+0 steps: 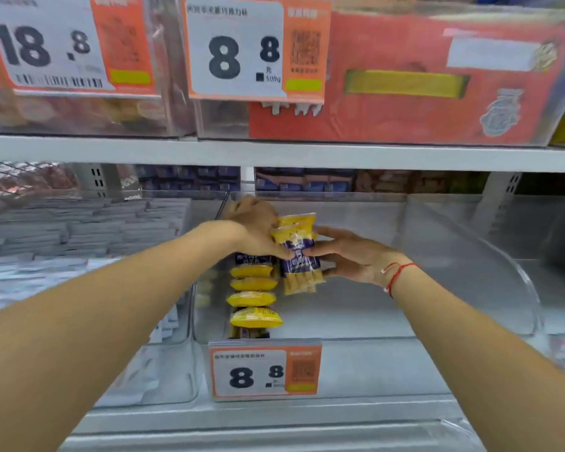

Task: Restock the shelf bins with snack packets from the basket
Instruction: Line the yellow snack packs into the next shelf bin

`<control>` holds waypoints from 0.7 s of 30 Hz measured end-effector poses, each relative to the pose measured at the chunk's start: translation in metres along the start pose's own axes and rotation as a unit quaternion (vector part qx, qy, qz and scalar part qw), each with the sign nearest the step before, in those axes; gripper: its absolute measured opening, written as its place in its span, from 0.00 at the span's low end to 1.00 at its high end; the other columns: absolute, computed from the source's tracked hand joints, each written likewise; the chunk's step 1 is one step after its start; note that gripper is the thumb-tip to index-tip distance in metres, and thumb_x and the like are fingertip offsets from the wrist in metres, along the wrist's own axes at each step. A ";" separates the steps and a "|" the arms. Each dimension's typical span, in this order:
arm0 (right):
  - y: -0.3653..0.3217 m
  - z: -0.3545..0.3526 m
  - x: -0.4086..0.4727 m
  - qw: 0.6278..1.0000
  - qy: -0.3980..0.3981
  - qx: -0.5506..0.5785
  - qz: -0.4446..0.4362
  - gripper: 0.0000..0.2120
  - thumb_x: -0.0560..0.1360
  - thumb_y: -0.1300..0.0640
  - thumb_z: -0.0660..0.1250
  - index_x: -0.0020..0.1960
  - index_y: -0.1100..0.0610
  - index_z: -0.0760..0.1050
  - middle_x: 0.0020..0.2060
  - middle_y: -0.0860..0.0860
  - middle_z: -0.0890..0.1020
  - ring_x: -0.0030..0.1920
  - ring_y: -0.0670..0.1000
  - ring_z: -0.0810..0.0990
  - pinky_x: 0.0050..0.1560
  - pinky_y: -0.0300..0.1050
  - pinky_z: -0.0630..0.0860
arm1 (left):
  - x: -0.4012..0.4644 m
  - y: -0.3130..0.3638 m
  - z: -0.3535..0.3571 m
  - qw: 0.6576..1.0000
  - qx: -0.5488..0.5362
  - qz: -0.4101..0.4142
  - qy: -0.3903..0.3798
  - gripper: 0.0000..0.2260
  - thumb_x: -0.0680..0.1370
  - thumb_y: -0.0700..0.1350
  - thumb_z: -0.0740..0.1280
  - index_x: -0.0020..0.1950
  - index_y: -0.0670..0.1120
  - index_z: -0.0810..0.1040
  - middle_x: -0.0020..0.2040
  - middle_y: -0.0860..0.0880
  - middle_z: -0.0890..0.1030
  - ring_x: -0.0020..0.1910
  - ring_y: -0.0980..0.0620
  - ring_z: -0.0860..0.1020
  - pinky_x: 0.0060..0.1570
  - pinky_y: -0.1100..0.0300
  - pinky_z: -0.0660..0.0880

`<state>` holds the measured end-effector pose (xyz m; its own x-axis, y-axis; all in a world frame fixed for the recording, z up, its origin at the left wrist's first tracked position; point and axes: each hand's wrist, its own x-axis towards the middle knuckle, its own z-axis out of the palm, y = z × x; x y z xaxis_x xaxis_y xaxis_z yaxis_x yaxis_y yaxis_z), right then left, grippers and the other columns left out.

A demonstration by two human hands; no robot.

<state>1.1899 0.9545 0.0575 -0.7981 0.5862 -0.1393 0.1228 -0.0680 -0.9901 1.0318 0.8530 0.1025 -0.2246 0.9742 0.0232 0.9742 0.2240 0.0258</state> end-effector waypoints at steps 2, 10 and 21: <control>0.007 -0.001 0.007 1.000 -0.002 -0.003 0.003 0.19 0.74 0.69 0.66 0.60 0.51 0.75 0.59 0.55 0.80 0.62 0.55 0.76 0.63 0.59 0.71 | 0.008 -0.002 0.012 0.999 0.038 0.015 0.010 0.33 0.72 0.68 0.63 0.70 0.49 0.71 0.76 0.51 0.58 0.75 0.45 0.51 0.72 0.47 0.51; 0.020 0.010 -0.001 0.984 0.032 -0.172 0.030 0.27 0.73 0.63 0.70 0.68 0.49 0.66 0.60 0.46 0.74 0.62 0.52 0.73 0.57 0.52 0.76 | 0.001 0.000 0.023 0.992 0.099 0.048 0.070 0.38 0.72 0.65 0.66 0.77 0.51 0.57 0.78 0.51 0.54 0.76 0.47 0.51 0.73 0.50 0.49; 0.026 0.023 -0.004 0.945 0.015 -0.324 0.034 0.29 0.70 0.68 0.72 0.66 0.55 0.65 0.59 0.54 0.76 0.57 0.53 0.77 0.47 0.42 0.81 | -0.007 0.014 0.019 0.996 0.076 0.042 0.021 0.33 0.73 0.59 0.69 0.74 0.53 0.62 0.71 0.49 0.68 0.70 0.46 0.62 0.67 0.53 0.60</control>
<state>1.1823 0.9320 0.0320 -0.7592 0.6216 -0.1930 0.5173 0.3962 -0.7586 1.0474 0.8499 0.0838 -0.1406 0.9882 0.0612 0.9806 0.1475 -0.1290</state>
